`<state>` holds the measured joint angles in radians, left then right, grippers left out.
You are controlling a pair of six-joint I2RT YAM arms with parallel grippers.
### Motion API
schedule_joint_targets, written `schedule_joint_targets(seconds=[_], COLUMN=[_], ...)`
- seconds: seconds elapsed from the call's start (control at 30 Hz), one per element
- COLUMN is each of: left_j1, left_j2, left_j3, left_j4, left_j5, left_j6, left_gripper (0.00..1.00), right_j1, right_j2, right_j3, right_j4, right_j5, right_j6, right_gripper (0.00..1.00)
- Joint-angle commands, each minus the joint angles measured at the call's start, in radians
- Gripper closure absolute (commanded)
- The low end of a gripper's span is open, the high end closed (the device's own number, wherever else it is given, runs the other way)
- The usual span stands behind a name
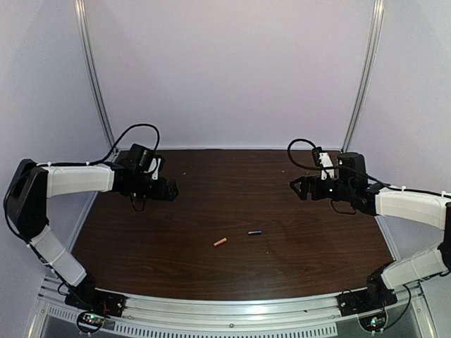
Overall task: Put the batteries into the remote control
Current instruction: Pick up the remote control from the center of the board.
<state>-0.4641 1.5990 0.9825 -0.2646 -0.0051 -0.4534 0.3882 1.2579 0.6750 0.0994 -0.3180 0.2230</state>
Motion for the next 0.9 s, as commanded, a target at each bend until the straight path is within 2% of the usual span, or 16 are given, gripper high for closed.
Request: schedule_joint_targets(seconds=[0.0, 0.1, 0.2, 0.3, 0.57, 0.87], left_j1=[0.107, 0.189, 0.233, 0.286, 0.3, 0.3], left_j2=[-0.011, -0.022, -0.004, 0.024, 0.162, 0.283], left_j3=[0.053, 0.067, 0.123, 0.155, 0.239, 0.292], left_j4=[-0.002, -0.006, -0.08, -0.108, -0.139, -0.138], left_j5=[0.057, 0.076, -0.027, -0.057, -0.147, -0.137], left_j6=[-0.001, -0.006, -0.008, -0.003, 0.053, 0.066], left_gripper=[0.03, 0.03, 0.03, 0.03, 0.03, 0.03], right_j1=[0.002, -0.001, -0.006, -0.007, -0.01, -0.011], right_j2=[0.011, 0.01, 0.005, 0.005, 0.011, 0.023], right_j3=[0.038, 0.044, 0.05, 0.055, 0.043, 0.046], right_j4=[-0.038, -0.038, -0.044, -0.05, -0.019, -0.017], right_j5=[-0.017, -0.023, -0.026, -0.041, -0.1, -0.123], right_j6=[-0.013, -0.011, -0.008, -0.008, 0.015, 0.01], right_gripper=[0.0, 0.0, 0.0, 0.0, 0.0, 0.0])
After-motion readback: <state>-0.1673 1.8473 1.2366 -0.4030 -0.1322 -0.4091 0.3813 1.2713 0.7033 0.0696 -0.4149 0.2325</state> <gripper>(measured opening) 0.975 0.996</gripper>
